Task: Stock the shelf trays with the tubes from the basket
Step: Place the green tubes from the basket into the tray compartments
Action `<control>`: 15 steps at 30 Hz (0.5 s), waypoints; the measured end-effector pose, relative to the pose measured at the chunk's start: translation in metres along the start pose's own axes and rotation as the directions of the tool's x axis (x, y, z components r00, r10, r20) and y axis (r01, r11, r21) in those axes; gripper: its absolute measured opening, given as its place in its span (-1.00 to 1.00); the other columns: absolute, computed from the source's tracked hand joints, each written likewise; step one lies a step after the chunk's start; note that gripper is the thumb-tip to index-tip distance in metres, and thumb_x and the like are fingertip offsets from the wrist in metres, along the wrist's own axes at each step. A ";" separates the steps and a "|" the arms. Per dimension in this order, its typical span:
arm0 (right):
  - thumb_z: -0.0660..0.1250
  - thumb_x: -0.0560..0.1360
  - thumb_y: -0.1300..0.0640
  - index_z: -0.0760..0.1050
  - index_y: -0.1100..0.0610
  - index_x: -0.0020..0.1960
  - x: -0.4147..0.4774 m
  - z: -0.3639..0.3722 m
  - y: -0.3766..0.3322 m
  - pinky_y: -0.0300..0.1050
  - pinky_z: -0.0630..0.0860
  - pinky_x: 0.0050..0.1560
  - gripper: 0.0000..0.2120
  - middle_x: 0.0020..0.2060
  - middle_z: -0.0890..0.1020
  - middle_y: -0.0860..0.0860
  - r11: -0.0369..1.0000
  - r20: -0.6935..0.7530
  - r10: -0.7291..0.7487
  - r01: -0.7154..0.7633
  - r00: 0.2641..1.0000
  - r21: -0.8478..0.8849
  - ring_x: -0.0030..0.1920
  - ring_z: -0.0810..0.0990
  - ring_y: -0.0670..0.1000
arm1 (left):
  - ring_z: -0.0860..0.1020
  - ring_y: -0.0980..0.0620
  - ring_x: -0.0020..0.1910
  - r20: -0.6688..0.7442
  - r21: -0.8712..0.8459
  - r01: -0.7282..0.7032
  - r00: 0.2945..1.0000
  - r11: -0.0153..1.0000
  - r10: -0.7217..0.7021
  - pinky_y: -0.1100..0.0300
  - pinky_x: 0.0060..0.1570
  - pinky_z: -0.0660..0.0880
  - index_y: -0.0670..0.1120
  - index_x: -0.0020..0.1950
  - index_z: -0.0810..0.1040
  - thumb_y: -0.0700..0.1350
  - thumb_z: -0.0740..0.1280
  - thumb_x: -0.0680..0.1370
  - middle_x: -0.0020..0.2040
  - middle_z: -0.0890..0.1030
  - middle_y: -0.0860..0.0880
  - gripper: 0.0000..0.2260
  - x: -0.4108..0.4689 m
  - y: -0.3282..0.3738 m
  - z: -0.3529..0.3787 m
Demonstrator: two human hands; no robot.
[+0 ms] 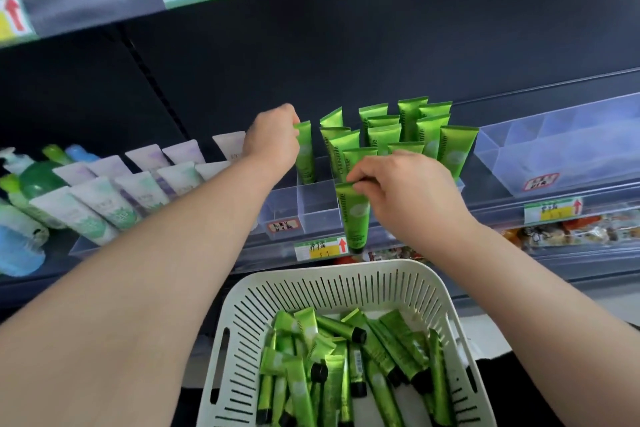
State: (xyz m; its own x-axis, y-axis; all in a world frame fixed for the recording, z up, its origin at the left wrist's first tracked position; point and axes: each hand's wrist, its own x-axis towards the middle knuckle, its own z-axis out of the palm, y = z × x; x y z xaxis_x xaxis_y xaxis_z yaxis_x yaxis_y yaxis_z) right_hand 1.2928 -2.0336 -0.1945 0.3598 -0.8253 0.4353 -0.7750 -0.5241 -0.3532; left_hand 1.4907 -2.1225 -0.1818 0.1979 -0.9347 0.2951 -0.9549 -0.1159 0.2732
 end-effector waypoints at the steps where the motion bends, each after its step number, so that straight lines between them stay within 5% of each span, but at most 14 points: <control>1: 0.29 0.55 0.06 0.62 -0.06 0.04 0.002 0.000 -0.002 -0.09 0.50 -0.21 -0.85 -0.22 0.65 -0.07 1.000 -0.007 -0.006 0.006 1.000 0.004 -0.13 0.55 0.02 | 0.49 -0.07 -0.04 -0.006 -0.012 -0.007 1.000 1.000 0.007 0.14 -0.16 0.33 -0.05 0.15 0.51 -0.28 0.26 0.57 0.04 0.59 -0.04 -0.79 0.000 -0.002 0.000; 5: 0.29 0.55 0.09 0.63 -0.03 0.05 0.016 -0.007 -0.012 -0.15 0.39 -0.25 -0.84 -0.22 0.65 -0.06 1.000 -0.032 -0.004 0.005 0.999 0.024 -0.16 0.56 0.03 | 0.51 -0.09 0.20 -0.073 -0.050 -0.086 0.994 0.995 0.082 0.07 0.06 0.44 -0.05 0.32 0.47 -0.26 0.27 0.58 0.23 0.55 -0.08 -0.68 -0.008 -0.010 -0.014; 10: 0.26 0.55 0.10 0.59 -0.02 0.07 0.050 -0.009 -0.033 -0.02 0.52 -0.12 -0.83 -0.16 0.67 -0.01 1.000 -0.110 -0.021 0.022 0.994 0.006 -0.08 0.57 0.07 | 0.53 -0.04 0.14 -0.215 -0.224 -0.189 0.967 0.956 0.140 0.03 0.12 0.49 -0.06 0.11 0.61 -0.28 0.26 0.56 0.20 0.57 -0.01 -0.78 -0.047 -0.026 -0.036; 15: 0.30 0.49 0.20 0.58 0.05 0.04 0.088 0.014 -0.041 -0.01 0.50 -0.13 -0.83 -0.04 0.59 0.01 0.999 -0.137 -0.034 0.028 0.990 -0.044 -0.05 0.56 0.11 | 0.53 -0.02 0.12 -0.043 -0.208 -0.147 0.989 0.967 0.141 0.00 0.12 0.50 -0.01 0.12 0.62 -0.21 0.29 0.57 0.18 0.58 0.03 -0.80 -0.079 -0.036 -0.039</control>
State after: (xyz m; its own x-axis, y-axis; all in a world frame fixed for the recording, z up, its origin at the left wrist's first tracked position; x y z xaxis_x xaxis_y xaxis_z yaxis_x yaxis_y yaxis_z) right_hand 1.3630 -2.0876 -0.1536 0.3110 -0.7704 0.5565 -0.7869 -0.5371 -0.3038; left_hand 1.5181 -2.0313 -0.1797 0.0703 -0.9263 0.3702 -0.9064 0.0956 0.4114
